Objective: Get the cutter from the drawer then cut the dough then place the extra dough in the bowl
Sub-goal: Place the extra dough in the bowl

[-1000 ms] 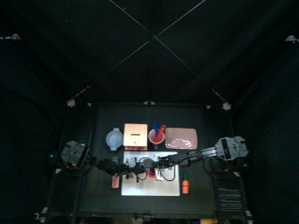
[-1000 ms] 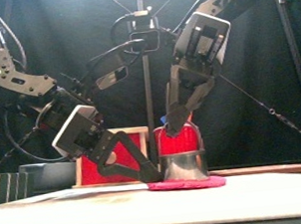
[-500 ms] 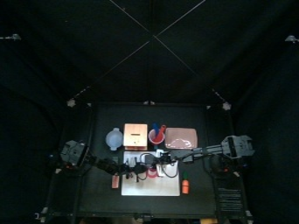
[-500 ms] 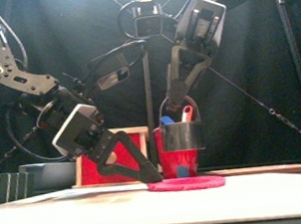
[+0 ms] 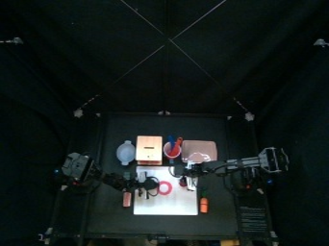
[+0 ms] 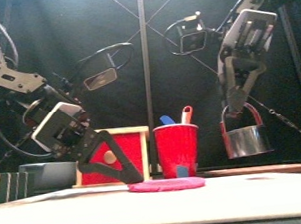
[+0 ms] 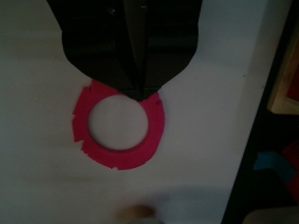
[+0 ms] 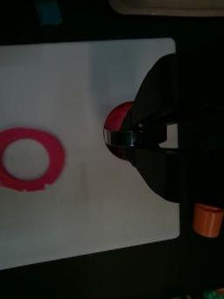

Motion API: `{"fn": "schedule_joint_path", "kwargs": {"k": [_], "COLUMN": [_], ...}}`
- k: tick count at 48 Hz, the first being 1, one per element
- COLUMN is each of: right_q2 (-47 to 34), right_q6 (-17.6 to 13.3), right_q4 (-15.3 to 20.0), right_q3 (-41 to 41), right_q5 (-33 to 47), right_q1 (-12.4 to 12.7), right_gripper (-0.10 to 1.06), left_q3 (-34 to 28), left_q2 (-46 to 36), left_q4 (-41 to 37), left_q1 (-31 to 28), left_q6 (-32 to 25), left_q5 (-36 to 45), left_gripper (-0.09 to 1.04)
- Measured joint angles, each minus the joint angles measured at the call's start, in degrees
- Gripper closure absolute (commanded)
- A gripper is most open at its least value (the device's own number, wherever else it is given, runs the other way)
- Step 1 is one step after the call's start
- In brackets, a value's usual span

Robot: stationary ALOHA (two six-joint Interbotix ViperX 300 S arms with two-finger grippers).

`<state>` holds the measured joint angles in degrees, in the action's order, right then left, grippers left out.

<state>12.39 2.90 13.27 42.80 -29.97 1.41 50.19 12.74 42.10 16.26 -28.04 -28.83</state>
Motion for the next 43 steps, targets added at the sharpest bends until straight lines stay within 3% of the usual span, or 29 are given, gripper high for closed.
{"fn": "schedule_joint_path", "kwargs": {"k": [28,43], "right_q2": [0.5,0.4], "right_q6": [0.0,-0.2], "right_q4": [0.4,0.6], "right_q3": [3.6,3.5], "right_q5": [6.9,8.8], "right_q1": [0.0,0.1], "right_gripper": [0.15,0.15], "left_q3": [-0.5,-1.2], "left_q2": [-0.9,-1.5], "left_q4": [-0.4,-2.8], "left_q1": [-1.1,-2.5], "left_q6": [-0.3,-0.3], "left_q5": [0.4,0.4], "left_gripper": [0.45,0.42]}}
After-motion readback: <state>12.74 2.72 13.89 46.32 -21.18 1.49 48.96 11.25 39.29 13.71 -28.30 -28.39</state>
